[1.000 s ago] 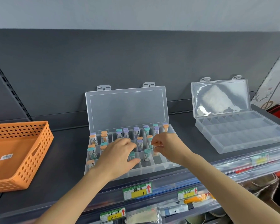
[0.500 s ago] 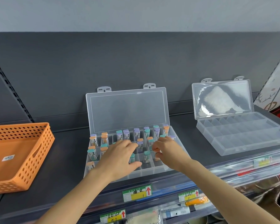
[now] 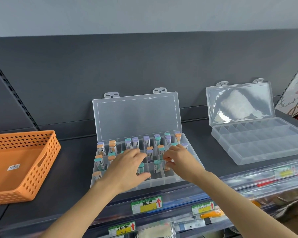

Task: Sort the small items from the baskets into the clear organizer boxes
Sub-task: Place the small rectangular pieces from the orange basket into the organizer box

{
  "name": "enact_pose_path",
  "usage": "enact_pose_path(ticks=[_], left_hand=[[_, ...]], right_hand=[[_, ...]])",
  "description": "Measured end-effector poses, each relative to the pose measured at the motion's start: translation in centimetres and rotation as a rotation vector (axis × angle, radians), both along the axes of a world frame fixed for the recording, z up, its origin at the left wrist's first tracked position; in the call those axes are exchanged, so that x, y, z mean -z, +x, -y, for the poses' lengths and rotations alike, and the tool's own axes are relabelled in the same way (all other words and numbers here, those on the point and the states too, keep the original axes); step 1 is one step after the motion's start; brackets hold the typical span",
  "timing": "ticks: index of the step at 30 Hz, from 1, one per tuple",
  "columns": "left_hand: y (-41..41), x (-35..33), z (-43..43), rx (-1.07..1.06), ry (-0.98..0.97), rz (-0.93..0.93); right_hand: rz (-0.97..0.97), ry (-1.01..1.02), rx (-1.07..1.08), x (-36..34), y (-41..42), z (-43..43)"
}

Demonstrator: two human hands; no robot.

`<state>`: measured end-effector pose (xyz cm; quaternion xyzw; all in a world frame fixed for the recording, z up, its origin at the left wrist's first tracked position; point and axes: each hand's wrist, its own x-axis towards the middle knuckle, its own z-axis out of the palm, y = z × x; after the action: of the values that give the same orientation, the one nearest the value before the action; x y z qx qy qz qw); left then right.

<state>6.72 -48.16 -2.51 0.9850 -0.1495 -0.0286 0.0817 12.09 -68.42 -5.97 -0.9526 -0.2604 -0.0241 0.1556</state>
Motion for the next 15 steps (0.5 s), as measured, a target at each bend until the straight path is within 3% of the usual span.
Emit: enact_pose_path(ticks=[11,15], left_hand=[[-0.4,0.2,-1.3,-0.021,-0.017,0.005],[-0.6,-0.3,-1.9,-0.042,-0.040,0.024]], right_hand=[[-0.141,-0.025,0.061,-2.4,-0.7,-0.6],[-0.095,-0.011,0.040,-3.9,-1.2,-1.4]])
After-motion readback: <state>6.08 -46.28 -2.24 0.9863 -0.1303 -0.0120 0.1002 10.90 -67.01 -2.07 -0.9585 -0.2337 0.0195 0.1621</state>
